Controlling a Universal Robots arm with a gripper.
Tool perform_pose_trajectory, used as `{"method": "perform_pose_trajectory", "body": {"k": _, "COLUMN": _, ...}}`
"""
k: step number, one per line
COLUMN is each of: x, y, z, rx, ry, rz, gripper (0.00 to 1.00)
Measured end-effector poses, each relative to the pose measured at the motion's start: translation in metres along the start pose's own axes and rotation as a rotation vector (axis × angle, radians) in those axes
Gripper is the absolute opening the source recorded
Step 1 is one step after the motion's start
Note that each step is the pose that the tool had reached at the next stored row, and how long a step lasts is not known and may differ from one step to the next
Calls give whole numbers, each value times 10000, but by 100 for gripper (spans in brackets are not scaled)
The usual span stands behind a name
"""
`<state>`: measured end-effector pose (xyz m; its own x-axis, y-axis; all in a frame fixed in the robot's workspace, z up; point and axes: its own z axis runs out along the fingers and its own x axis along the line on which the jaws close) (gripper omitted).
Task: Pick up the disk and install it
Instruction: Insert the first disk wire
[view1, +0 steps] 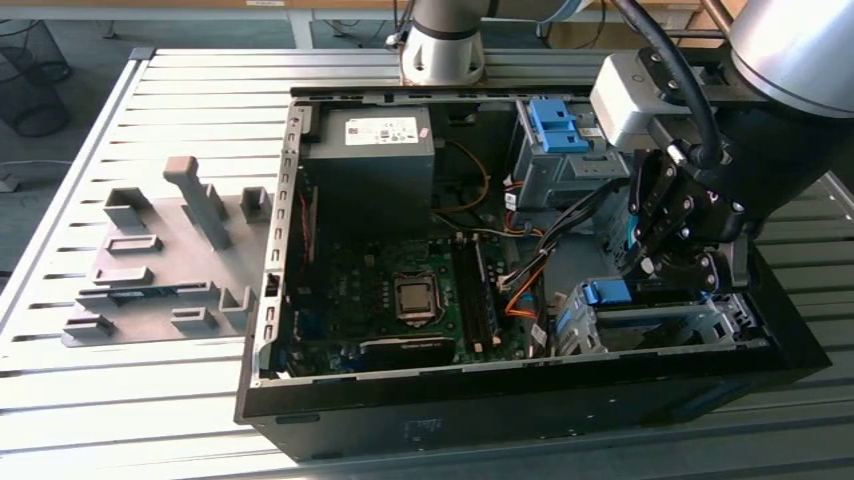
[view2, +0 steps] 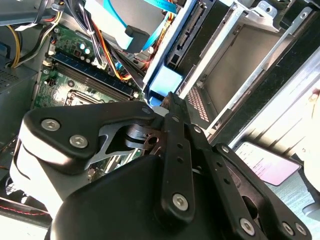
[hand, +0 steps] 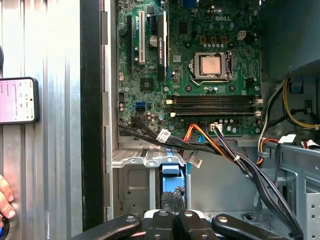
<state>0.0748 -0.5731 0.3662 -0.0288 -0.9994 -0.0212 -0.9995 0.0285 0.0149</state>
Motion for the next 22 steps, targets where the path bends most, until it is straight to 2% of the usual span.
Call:
{"method": "perform_pose_trajectory", "body": {"k": 7, "x": 0, "y": -4, "z": 1, "rx": 0, "ry": -1, "rz": 0, "gripper": 11}}
{"method": "perform_pose_trajectory", "body": {"k": 9, "x": -1, "y": -41, "z": 3, "rx": 0, "ry": -4, "rz": 0, "gripper": 11}}
{"method": "perform_pose_trajectory", "body": {"k": 13, "x": -5, "y": -172, "z": 7, "rx": 0, "ry": 0, "rz": 0, "gripper": 11}}
{"method": "perform_pose_trajectory", "body": {"k": 17, "x": -8, "y": -276, "z": 7, "rx": 0, "ry": -1, "rz": 0, "gripper": 11}}
{"method": "perform_pose_trajectory", "body": {"k": 19, "x": -9, "y": -303, "z": 6, "rx": 0, "ry": 1, "rz": 0, "gripper": 11}}
{"method": "perform_pose_trajectory", "body": {"k": 22, "x": -8, "y": -308, "z": -7, "rx": 1, "ry": 2, "rz": 2, "gripper": 11}}
